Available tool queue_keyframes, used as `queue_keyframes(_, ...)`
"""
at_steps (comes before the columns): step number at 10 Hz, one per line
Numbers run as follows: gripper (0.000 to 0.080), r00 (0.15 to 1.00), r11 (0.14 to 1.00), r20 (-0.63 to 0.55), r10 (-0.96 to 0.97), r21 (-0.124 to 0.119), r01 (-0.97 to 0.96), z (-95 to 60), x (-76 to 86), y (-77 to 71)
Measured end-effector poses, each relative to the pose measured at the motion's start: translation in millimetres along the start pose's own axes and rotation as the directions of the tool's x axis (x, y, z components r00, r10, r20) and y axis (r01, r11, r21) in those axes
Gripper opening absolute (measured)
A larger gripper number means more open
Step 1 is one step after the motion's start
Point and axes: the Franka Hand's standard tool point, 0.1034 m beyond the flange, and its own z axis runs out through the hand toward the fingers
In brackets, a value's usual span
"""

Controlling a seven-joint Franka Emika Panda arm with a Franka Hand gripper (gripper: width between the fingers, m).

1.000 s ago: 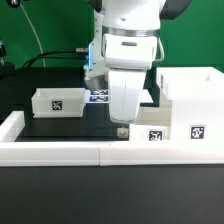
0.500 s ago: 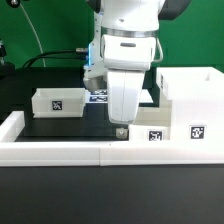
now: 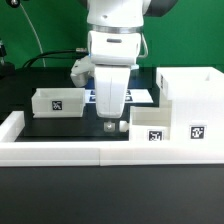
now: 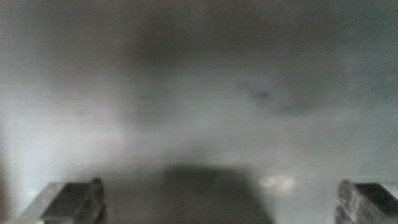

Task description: Assemble drawer

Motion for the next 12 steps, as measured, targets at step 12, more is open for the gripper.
queue_keyframes(12, 0.0649, 0.991, 0.990, 0.012, 0.137, 0.034, -0.137, 8.4, 16.1, -13.6)
